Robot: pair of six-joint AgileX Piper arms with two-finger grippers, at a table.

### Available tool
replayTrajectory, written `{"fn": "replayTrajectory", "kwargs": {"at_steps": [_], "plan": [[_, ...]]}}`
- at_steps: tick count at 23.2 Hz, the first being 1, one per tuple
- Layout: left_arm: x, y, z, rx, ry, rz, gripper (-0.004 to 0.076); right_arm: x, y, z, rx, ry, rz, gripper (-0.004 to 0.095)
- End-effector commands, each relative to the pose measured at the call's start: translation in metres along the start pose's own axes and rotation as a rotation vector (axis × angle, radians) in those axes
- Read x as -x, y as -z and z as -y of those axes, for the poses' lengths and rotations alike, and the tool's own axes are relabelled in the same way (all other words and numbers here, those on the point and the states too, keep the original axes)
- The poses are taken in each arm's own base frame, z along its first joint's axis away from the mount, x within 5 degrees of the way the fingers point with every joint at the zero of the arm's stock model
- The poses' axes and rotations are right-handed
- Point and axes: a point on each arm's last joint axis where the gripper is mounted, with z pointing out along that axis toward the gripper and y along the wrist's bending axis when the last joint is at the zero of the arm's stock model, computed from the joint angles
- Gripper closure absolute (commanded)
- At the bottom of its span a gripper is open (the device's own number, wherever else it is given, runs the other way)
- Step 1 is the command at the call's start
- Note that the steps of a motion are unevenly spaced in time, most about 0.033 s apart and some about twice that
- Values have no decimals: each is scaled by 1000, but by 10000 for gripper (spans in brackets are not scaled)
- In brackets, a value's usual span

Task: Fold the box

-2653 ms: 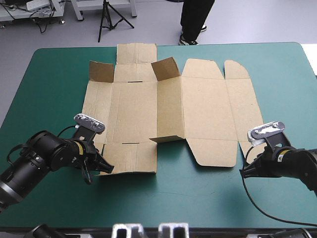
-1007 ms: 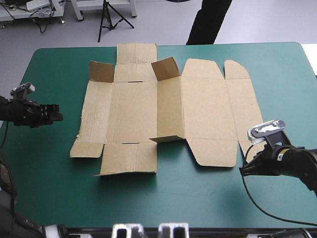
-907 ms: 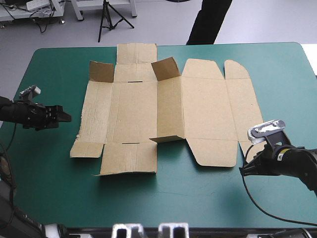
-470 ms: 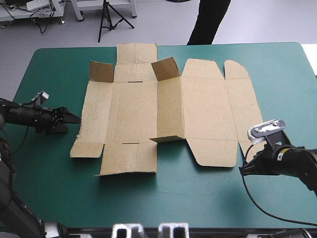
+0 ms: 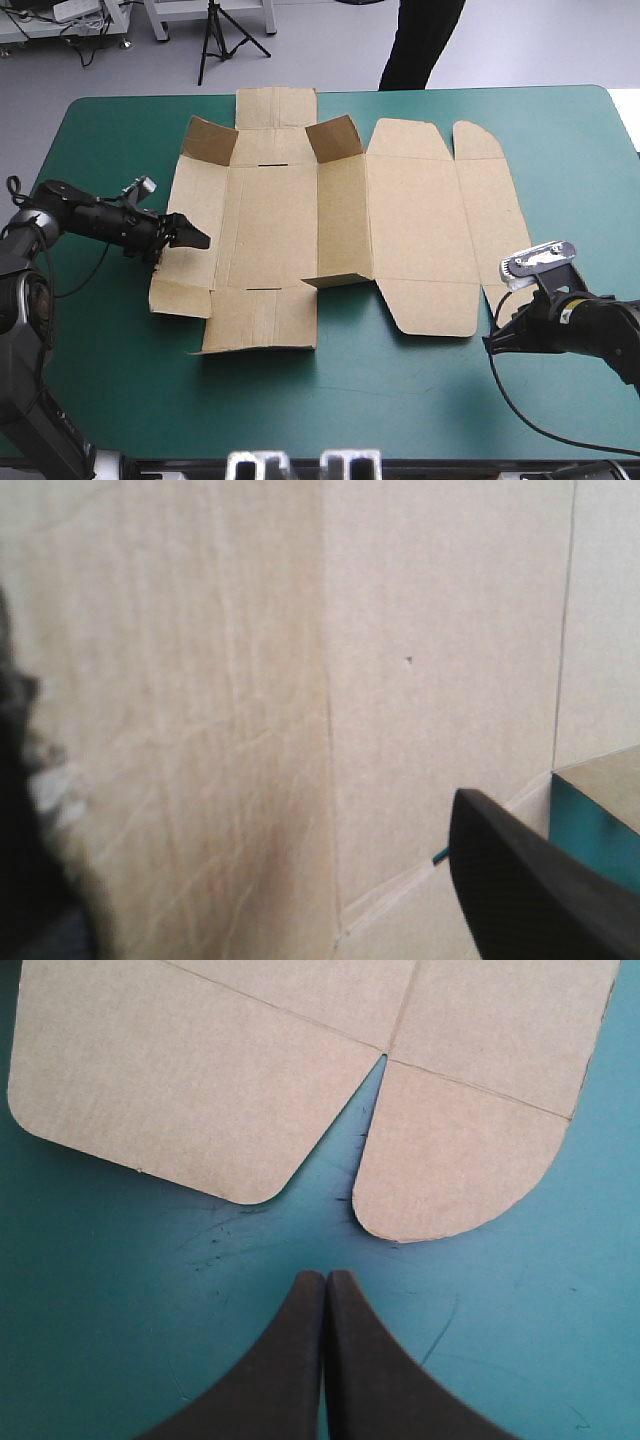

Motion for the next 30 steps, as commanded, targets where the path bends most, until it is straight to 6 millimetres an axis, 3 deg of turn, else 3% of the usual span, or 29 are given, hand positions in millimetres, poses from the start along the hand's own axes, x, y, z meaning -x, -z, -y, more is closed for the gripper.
{"fn": "replayTrajectory", "kwargs": {"at_steps": [1, 4, 9, 12, 17, 19, 25, 27, 30], "plan": [[-6, -7, 22, -80, -22, -79, 200, 8, 8, 1, -10, -4, 73, 925], [-3, -8, 27, -124, -17, -49, 283, 8, 8, 1, -6, -6, 74, 925], [1, -8, 27, -127, -52, 4, 717, 9, 8, -1, 13, -17, 78, 926], [3, -6, 35, -206, -178, 39, 724, 9, 8, -1, 16, -20, 78, 925], [2, 7, 57, -182, -339, 71, 732, 9, 8, -2, 24, -24, 80, 926], [2, 15, 74, -122, -450, 57, 732, 9, 8, -2, 25, -23, 80, 926], [0, 52, 185, 316, -1084, -20, 732, 9, 7, -2, 24, -4, 79, 926], [-1, 63, 223, 443, -1248, 23, 732, 9, 8, -2, 23, -3, 83, 926], [-6, 70, 265, 535, -1406, 106, 732, 11, 8, -1, 21, 2, 96, 926]]}}
